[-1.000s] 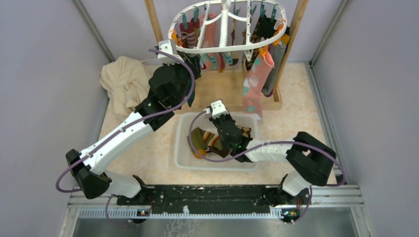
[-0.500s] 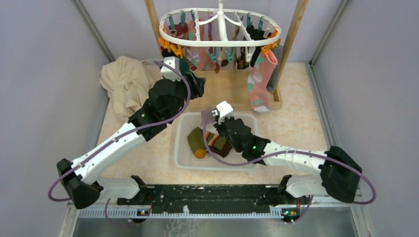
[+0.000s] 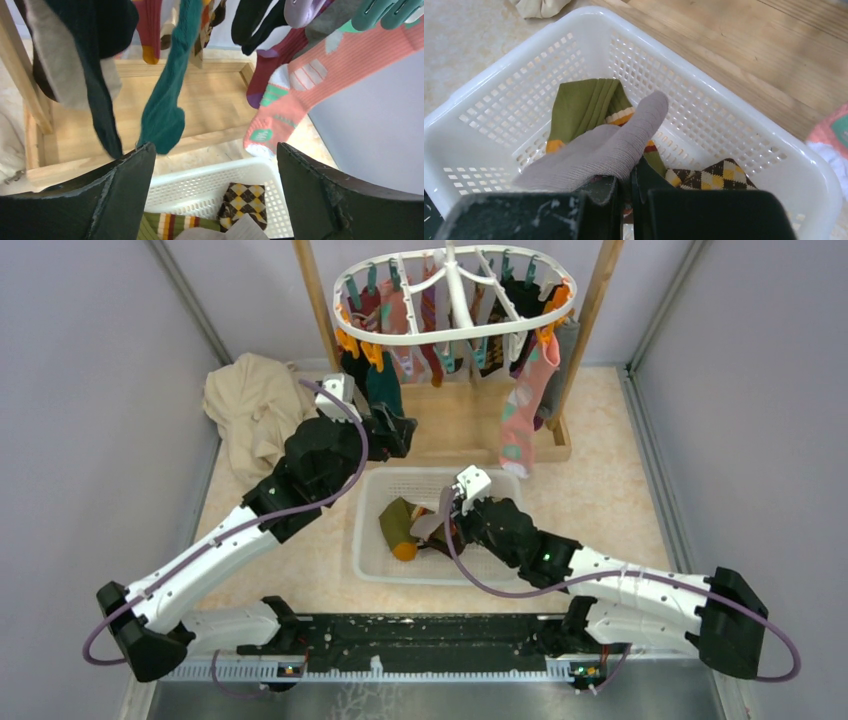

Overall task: Remove the socks clipped to the hanger
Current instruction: Place the sock in the bin.

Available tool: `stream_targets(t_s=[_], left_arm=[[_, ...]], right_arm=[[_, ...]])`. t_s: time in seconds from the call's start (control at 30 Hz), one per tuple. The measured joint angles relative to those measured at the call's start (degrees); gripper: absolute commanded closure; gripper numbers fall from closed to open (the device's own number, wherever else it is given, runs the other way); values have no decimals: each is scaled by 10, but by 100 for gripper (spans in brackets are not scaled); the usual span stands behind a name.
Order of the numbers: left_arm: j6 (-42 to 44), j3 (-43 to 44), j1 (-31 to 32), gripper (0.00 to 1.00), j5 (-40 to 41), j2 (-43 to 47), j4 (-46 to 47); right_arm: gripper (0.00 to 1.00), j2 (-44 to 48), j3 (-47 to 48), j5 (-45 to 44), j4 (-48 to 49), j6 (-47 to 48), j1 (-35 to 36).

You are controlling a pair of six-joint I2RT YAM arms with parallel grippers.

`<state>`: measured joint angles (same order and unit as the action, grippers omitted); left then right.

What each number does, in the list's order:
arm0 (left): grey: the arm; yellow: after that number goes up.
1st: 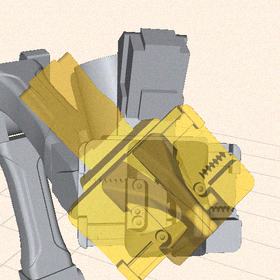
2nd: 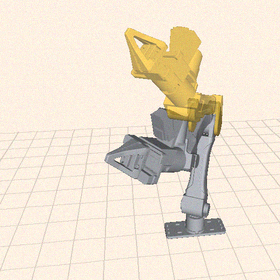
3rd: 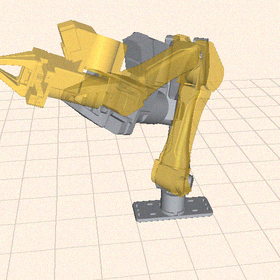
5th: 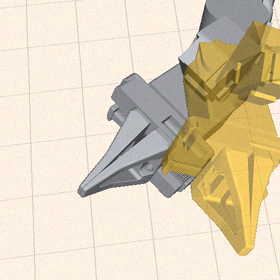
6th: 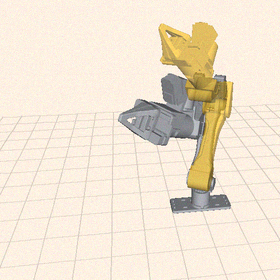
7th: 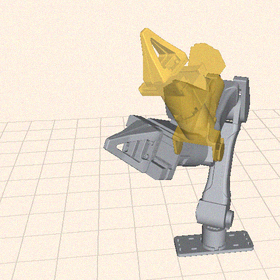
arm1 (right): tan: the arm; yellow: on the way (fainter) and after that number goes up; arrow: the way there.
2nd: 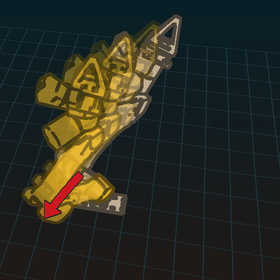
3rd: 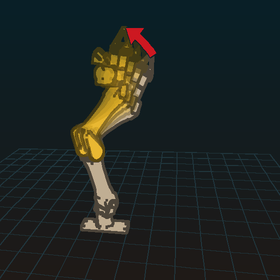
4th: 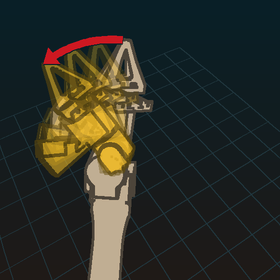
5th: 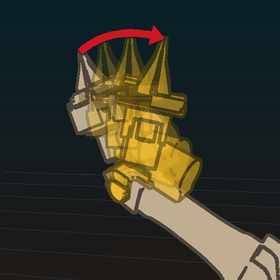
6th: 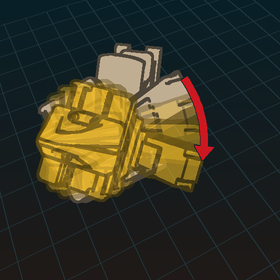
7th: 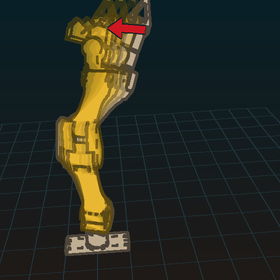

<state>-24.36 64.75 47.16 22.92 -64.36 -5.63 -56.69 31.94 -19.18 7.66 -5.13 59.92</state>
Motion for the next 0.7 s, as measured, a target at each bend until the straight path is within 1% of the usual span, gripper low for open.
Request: stream_targets(t_s=[0.13, 0.3, 0.53, 0.7], left_arm=[[-5, -10, 0, 1, -14, 19, -10], [-8, -25, 0, 1, -27, 43, -19], [-18, -63, 0, 1, -40, 72, -38], [-20, -77, 0, 1, -41, 85, -53]], right_arm=[[100, 20, -11, 3, -21, -11, 0], [100, 16, -23, 2, -39, -18, 0], [100, -40, -16, -15, -47, -26, 0], [100, -96, 36, -36, -65, -17, -2]])
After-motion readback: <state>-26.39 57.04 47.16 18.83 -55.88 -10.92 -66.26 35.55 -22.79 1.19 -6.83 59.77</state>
